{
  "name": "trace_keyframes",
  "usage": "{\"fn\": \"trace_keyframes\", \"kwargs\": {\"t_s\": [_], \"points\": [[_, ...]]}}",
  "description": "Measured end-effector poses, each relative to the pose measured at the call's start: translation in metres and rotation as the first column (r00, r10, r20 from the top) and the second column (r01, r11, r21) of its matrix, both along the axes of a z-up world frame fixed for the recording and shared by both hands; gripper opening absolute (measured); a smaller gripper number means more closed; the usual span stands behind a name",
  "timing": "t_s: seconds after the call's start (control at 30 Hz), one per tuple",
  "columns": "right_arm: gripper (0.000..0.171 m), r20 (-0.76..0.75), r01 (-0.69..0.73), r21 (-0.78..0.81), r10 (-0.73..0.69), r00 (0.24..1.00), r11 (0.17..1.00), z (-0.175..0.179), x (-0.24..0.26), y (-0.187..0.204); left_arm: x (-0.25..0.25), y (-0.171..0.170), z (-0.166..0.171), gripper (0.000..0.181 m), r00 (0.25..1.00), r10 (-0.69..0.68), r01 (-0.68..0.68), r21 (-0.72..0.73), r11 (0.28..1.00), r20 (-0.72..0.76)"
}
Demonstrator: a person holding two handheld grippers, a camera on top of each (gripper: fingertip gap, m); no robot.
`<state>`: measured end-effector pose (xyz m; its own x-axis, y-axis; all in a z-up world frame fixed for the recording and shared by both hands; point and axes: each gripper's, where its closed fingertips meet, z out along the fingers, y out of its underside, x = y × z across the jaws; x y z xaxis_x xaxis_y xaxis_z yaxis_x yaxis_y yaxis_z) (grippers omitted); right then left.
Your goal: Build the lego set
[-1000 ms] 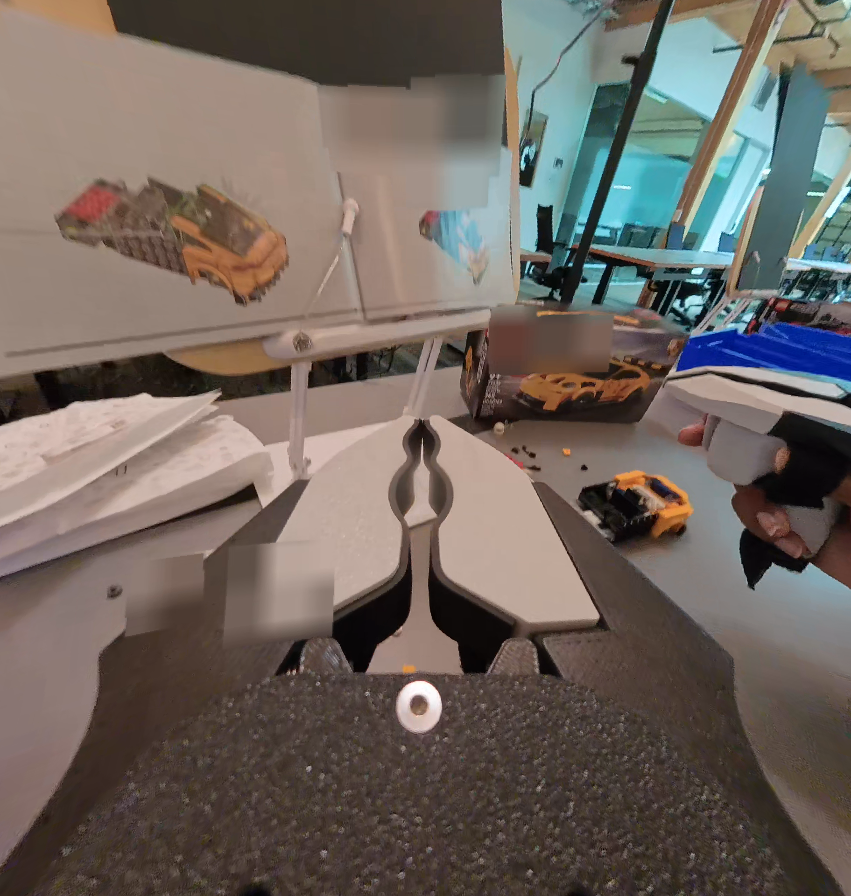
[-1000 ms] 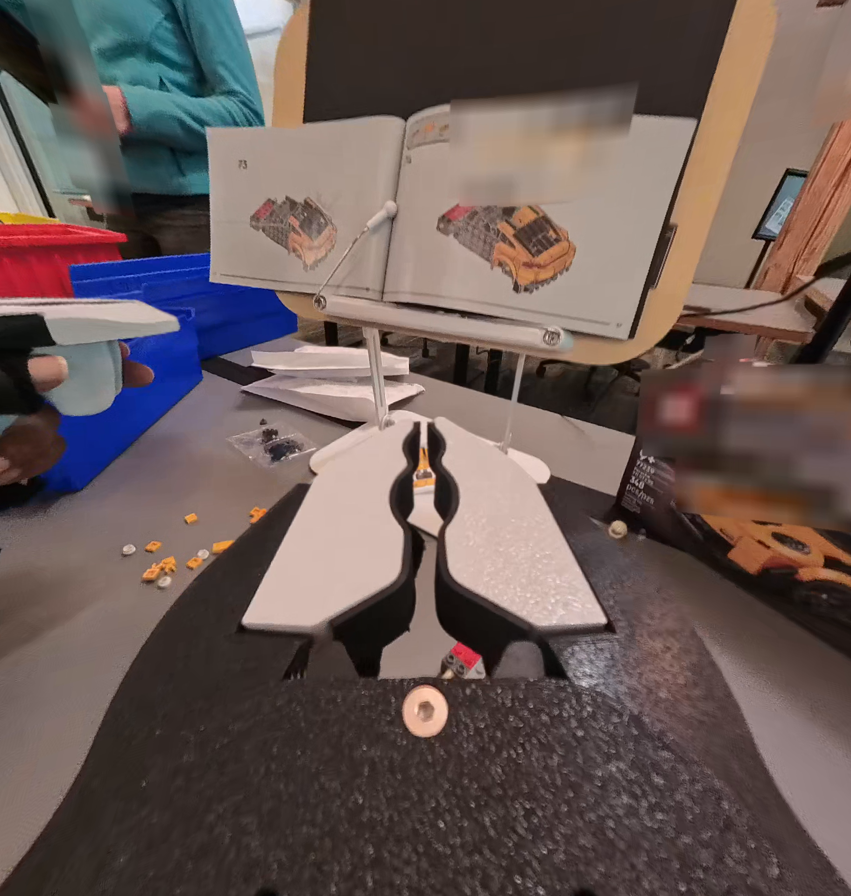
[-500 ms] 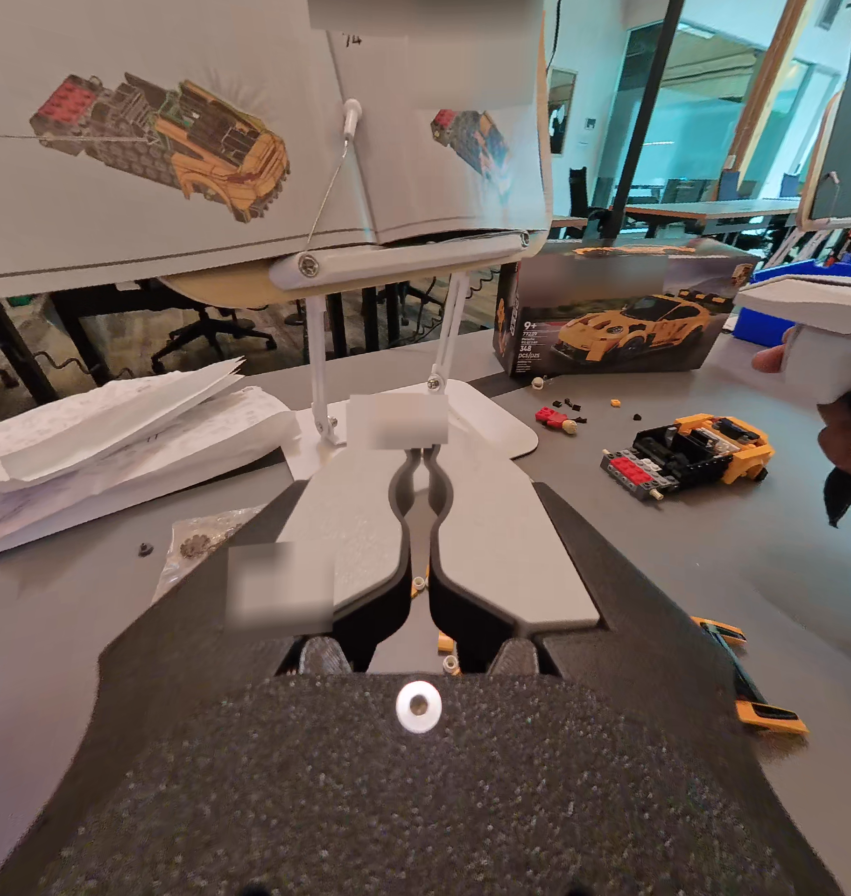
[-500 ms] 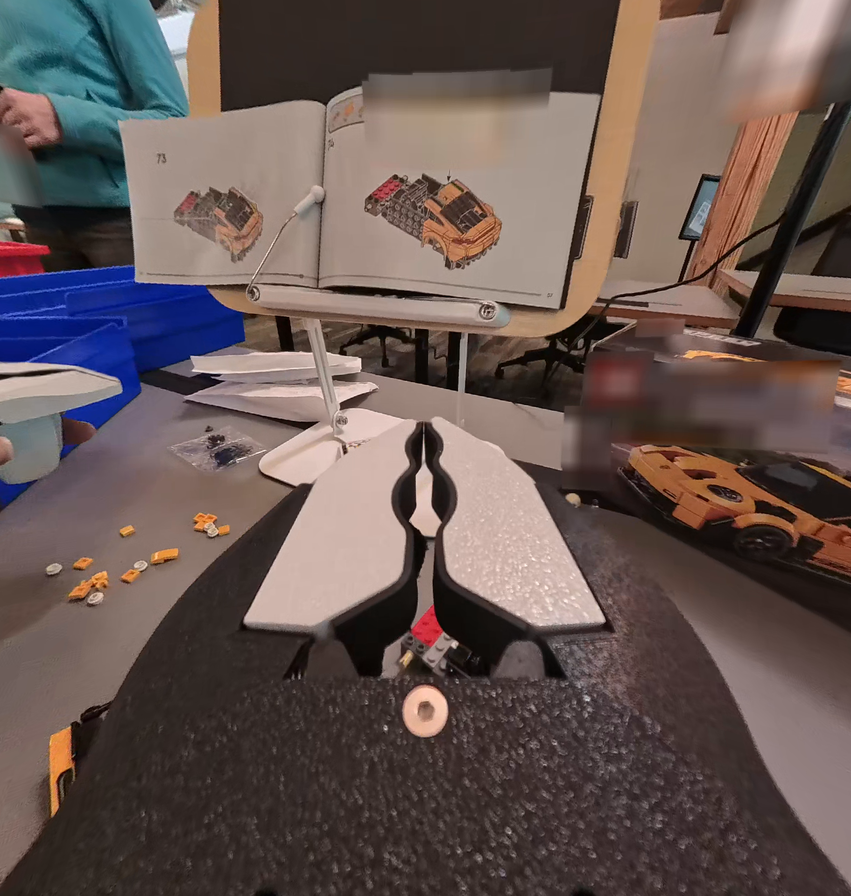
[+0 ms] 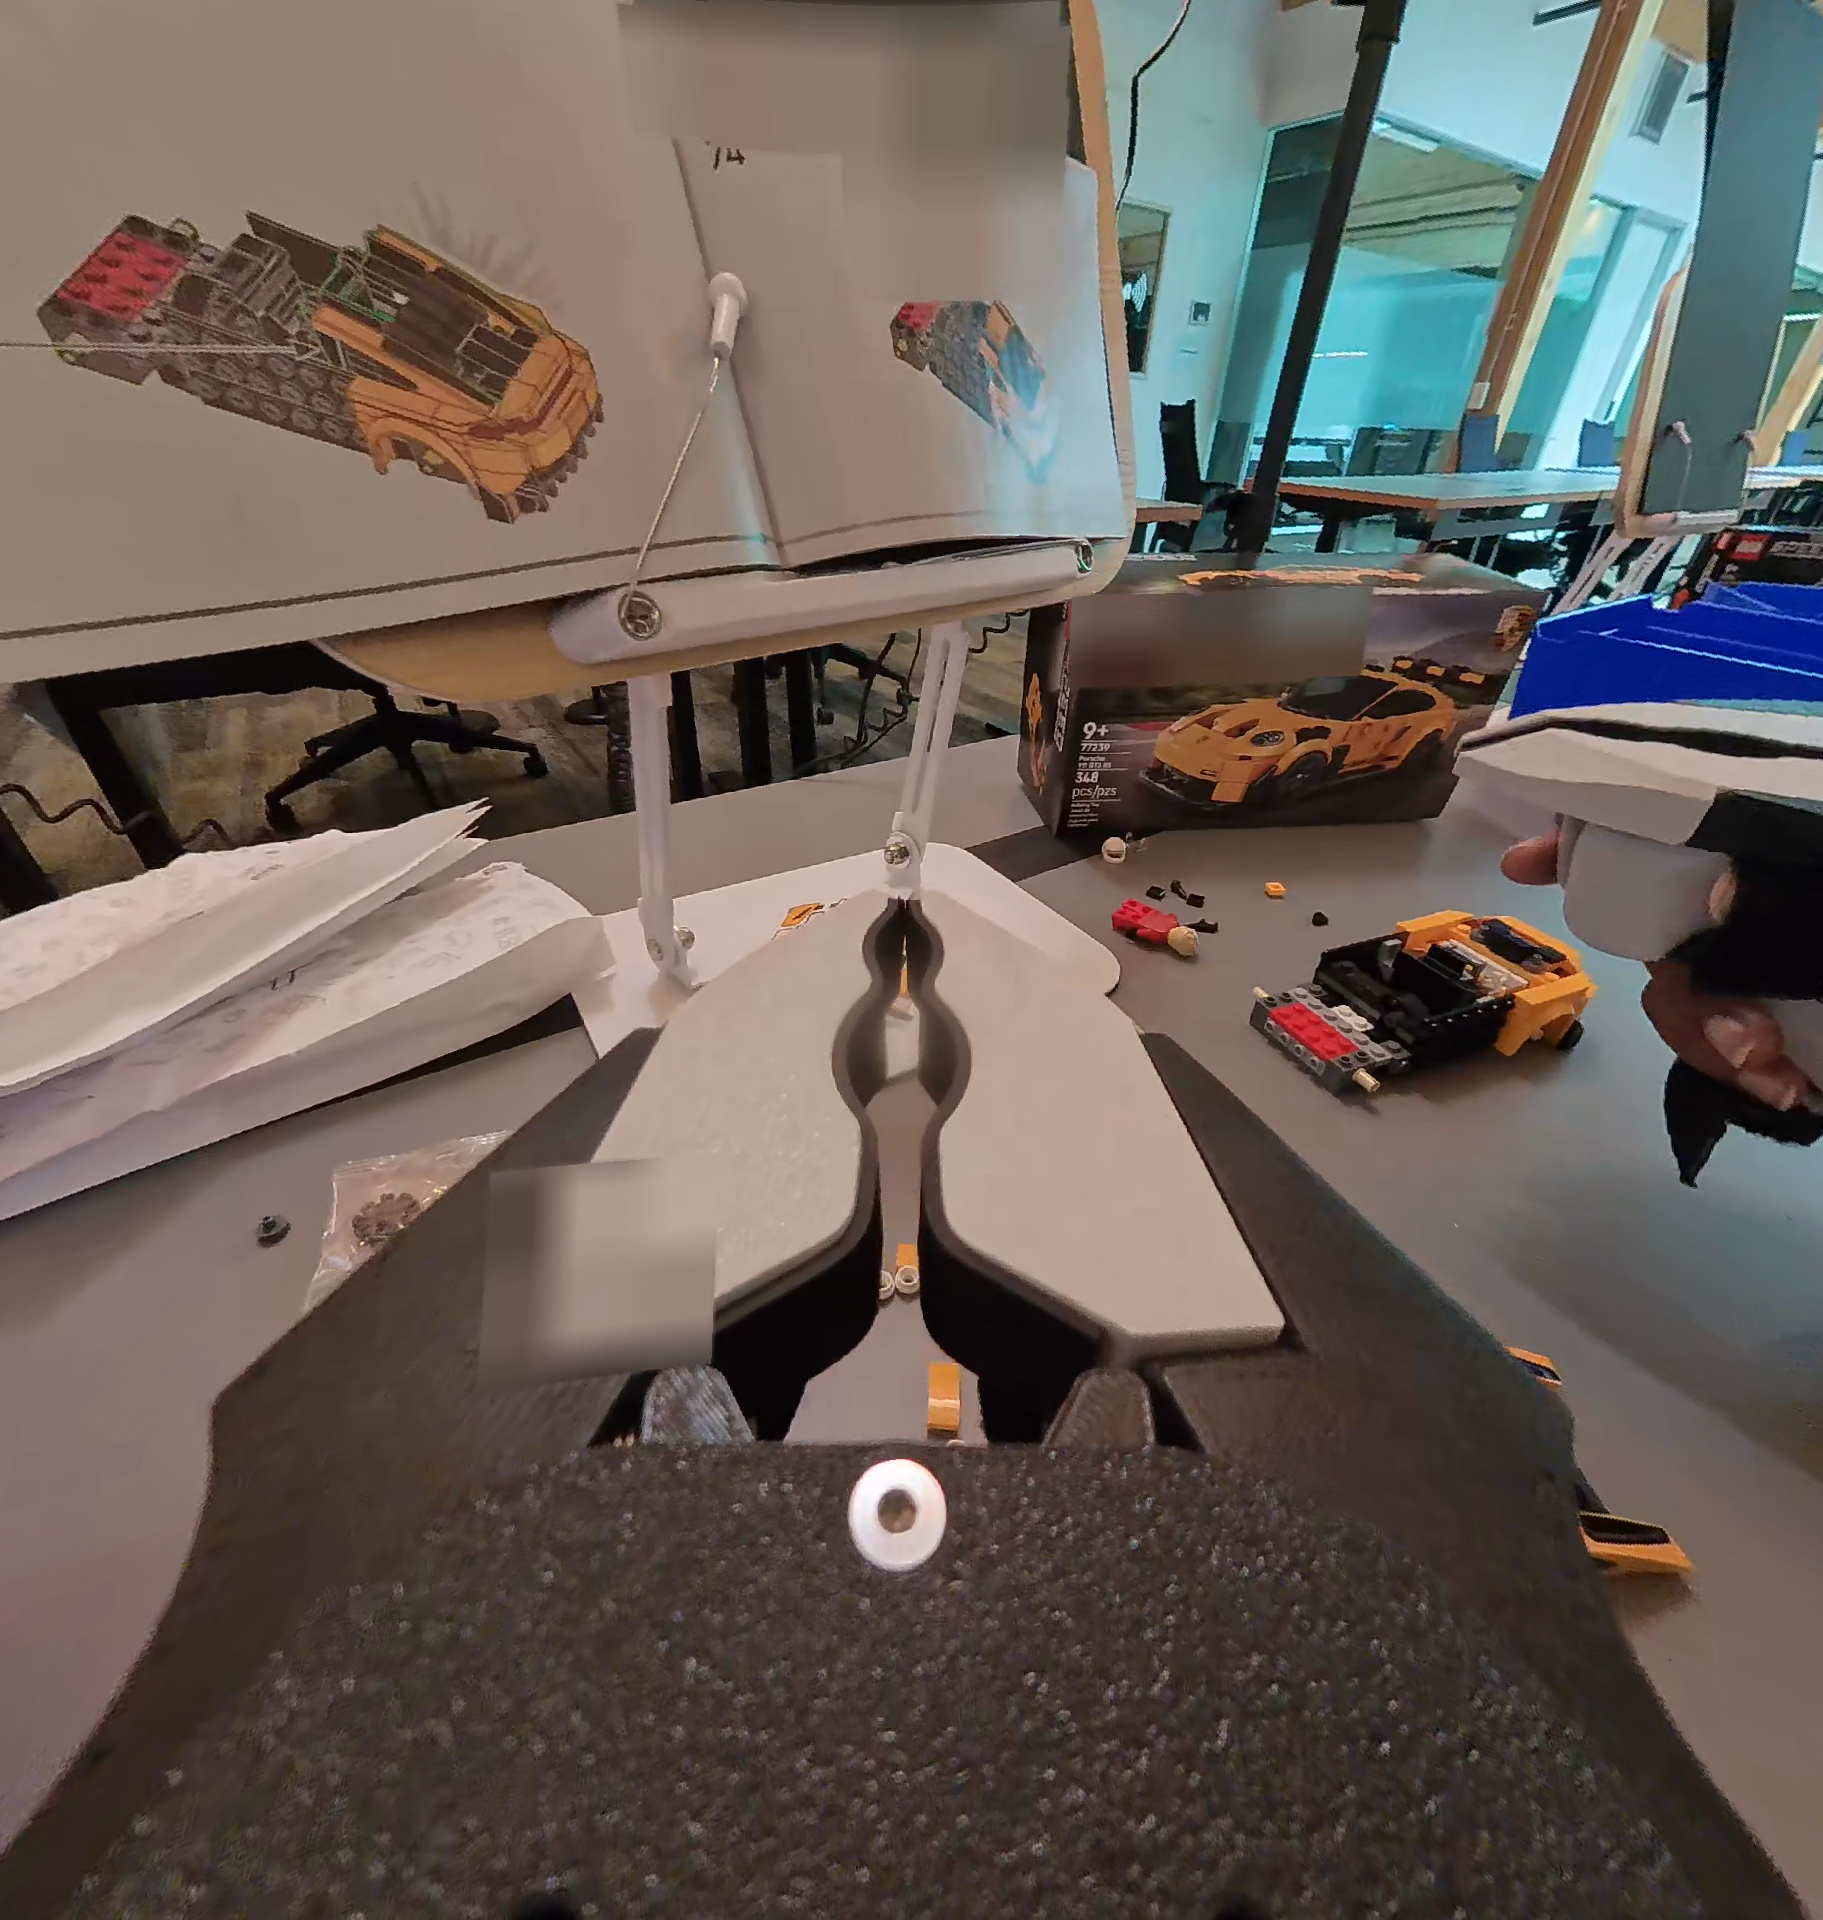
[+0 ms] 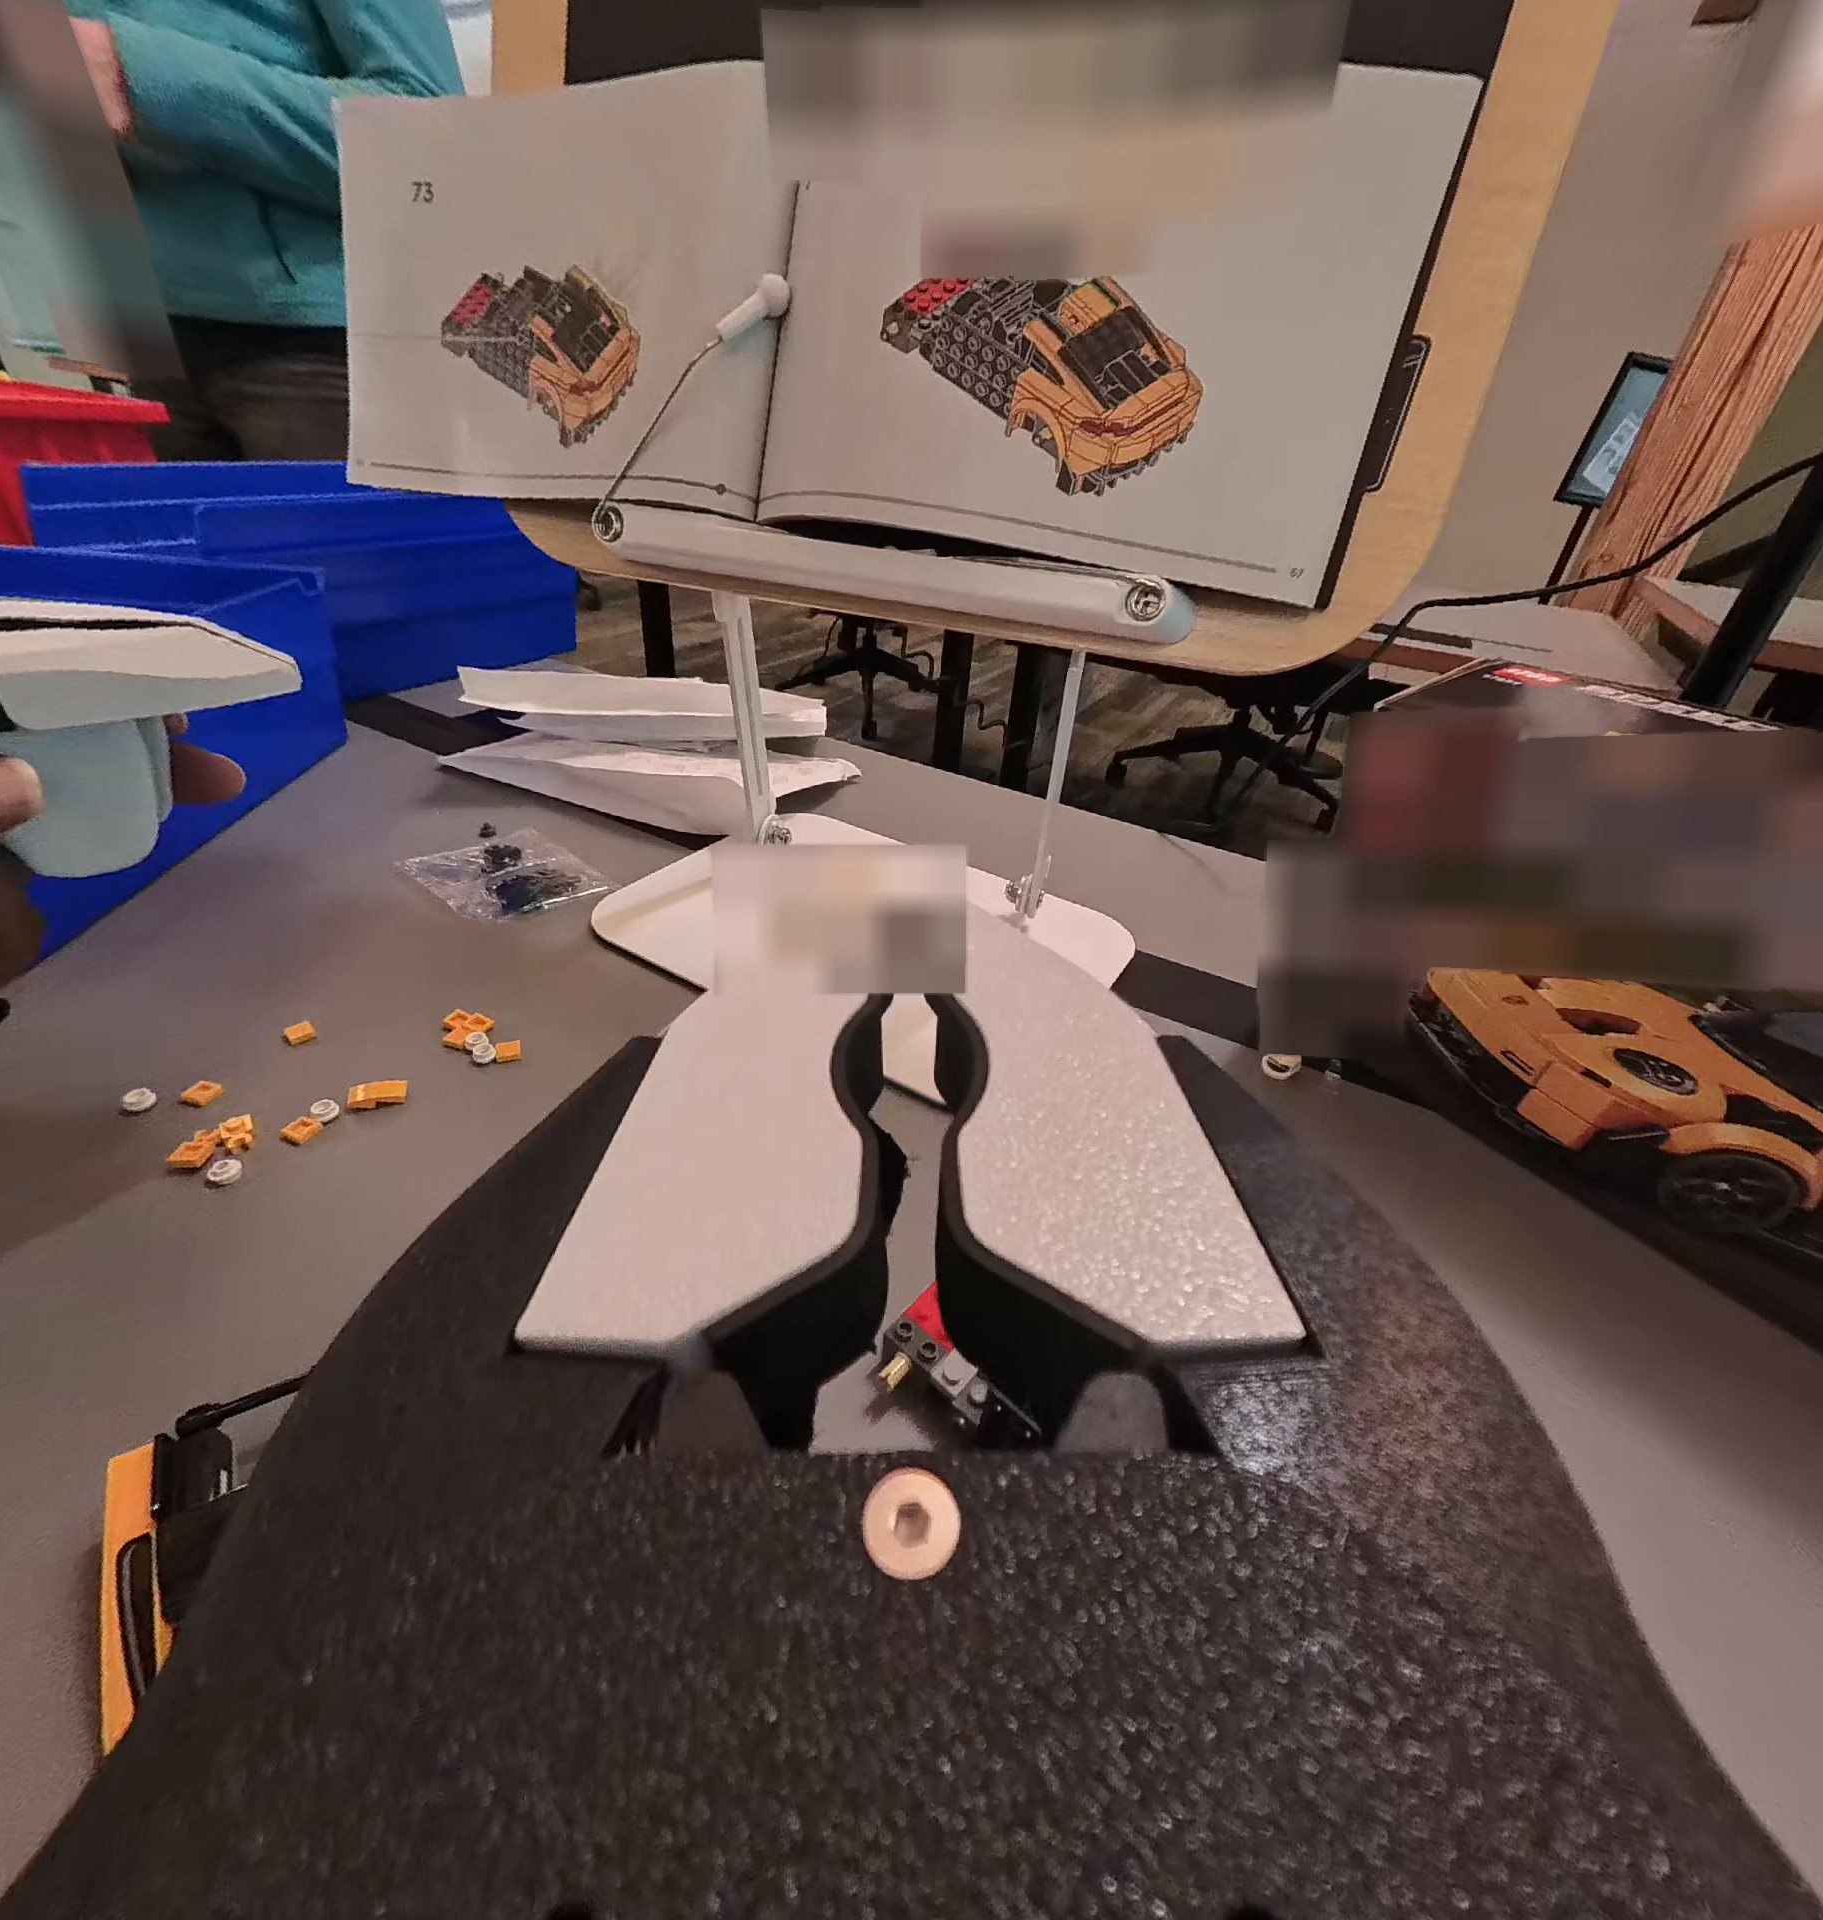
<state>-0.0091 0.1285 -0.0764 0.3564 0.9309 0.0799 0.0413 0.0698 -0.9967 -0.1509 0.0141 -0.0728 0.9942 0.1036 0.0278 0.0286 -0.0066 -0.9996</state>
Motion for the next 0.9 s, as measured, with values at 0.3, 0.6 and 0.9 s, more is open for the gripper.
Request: {"fn": "trace_keyframes", "kwargs": {"t_s": [0.3,0.6,0.9], "points": [[0.005,-0.012,0.005,0.037,-0.004,1.0,0.999,0.0076,0.0006,-0.0058,-0.0062,-0.0032,-0.0024,0.0,0.999,0.03,-0.03,-0.01,1.0,-0.016],[0.005,-0.015,0.015,0.044,-0.014,1.0,0.999,0.0087,0.0009,-0.006,-0.0049,-0.0042,0.0005,0.0,0.998,0.037,-0.037,-0.004,0.999,-0.041],[0.005,-0.007,0.012,0.014,-0.012,1.0,1.0,0.003,0.0002,-0.0027,-0.0055,-0.0026,-0.0011,0.0,0.998,0.037,-0.037,-0.008,0.999,-0.045]]}}
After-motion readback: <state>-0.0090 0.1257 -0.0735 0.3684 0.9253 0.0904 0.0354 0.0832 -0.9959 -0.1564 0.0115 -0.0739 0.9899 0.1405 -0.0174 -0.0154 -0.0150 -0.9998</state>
